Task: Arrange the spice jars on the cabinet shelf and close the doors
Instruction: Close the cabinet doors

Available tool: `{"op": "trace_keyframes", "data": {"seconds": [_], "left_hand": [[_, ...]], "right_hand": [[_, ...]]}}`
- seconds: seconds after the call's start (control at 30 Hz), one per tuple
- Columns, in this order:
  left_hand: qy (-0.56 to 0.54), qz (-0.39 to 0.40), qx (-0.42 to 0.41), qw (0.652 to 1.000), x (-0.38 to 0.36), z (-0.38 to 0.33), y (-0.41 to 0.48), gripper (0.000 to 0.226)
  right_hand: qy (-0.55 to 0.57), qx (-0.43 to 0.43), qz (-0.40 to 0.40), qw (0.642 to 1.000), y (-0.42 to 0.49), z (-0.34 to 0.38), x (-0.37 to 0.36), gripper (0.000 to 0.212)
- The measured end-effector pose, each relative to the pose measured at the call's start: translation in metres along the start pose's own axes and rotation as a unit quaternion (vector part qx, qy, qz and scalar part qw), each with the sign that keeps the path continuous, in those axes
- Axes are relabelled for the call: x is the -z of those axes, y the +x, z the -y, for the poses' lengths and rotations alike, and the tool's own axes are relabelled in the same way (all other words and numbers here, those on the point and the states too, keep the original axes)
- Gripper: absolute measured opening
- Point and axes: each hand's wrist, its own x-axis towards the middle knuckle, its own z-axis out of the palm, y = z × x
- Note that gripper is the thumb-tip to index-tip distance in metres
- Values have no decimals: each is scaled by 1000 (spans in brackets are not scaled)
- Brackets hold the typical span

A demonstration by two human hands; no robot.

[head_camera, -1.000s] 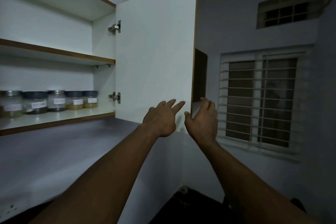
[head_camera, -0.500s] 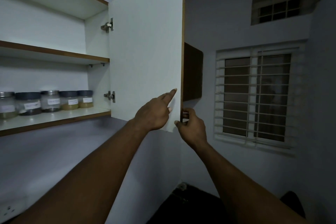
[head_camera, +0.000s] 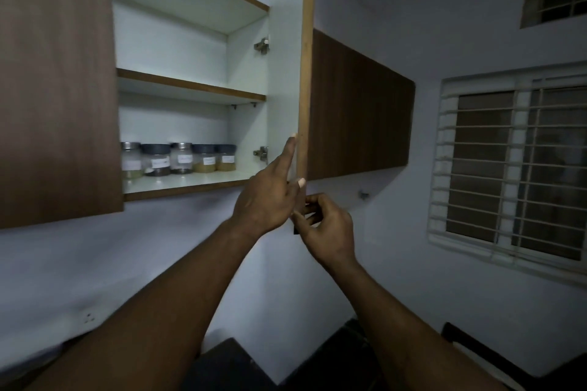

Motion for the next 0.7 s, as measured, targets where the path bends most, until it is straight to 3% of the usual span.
{"op": "trace_keyframes", "data": {"seconds": [0.17,0.37,0.5,0.7], "left_hand": [[28,-56,91,994,41,42,-24,94],[93,-54,152,983,92,113,-37,82],[160,-22,169,972,117,146,-42,76],[342,-36,158,926,135,199,-50,80]], "right_hand": [[-34,13,40,999,-12,45,-65,44],[-10,37,67,997,-5,82,-148,72],[-25,81,80,993,1,88,-190,86],[-12,124,145,982,21,93,-262,87]]}}
